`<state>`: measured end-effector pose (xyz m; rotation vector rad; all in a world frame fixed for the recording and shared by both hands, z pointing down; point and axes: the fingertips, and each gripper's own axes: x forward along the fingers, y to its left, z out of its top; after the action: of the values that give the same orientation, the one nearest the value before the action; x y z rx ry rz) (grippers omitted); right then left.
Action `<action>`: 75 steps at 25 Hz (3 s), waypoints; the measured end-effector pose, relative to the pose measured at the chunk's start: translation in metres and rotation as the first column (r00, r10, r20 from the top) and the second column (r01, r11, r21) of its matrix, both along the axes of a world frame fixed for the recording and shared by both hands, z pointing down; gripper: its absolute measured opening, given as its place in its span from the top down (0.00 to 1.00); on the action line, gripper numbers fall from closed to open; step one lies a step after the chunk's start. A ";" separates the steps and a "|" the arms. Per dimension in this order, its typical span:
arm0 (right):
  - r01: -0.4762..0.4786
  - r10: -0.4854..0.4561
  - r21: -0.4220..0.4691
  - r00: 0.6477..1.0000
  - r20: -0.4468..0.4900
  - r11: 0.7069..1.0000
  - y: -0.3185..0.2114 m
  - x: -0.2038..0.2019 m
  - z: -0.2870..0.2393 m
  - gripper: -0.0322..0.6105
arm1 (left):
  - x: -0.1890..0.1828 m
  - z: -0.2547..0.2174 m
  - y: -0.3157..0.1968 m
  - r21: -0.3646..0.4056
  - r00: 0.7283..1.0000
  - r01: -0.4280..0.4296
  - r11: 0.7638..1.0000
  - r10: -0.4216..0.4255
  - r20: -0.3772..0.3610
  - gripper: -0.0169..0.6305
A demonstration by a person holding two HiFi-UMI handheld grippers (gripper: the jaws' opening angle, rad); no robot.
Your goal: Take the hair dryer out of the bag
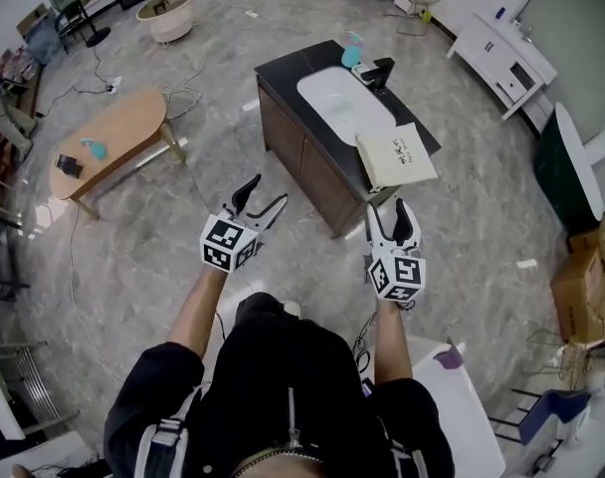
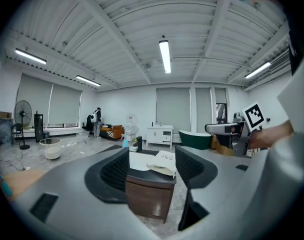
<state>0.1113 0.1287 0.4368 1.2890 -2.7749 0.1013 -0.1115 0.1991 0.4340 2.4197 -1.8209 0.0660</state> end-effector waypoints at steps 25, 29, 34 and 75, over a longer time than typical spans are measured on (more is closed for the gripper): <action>-0.189 0.189 0.002 0.980 -0.058 0.982 -0.223 -0.036 -0.009 0.51 | -0.019 -0.009 -0.288 0.023 0.969 -0.248 0.968 0.248 0.005 0.52; -0.239 0.239 0.009 0.969 -0.069 0.971 -0.261 -0.045 -0.013 0.51 | -0.022 -0.012 -0.340 0.032 0.950 -0.313 0.949 0.313 0.013 0.52; -0.298 0.296 -0.010 0.951 -0.085 0.954 -0.286 -0.046 -0.006 0.51 | -0.013 -0.007 -0.380 0.025 0.921 -0.389 0.921 0.389 0.003 0.52; -0.268 0.086 -0.402 0.905 -0.416 0.876 -0.294 -0.026 0.224 0.51 | -0.007 0.088 -0.424 -0.155 0.913 -0.408 0.900 0.402 -0.070 0.52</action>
<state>0.0858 -0.1657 0.6608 1.2692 -2.1231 0.4273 -0.1182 -0.2246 0.5217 2.6109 -1.2114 0.1989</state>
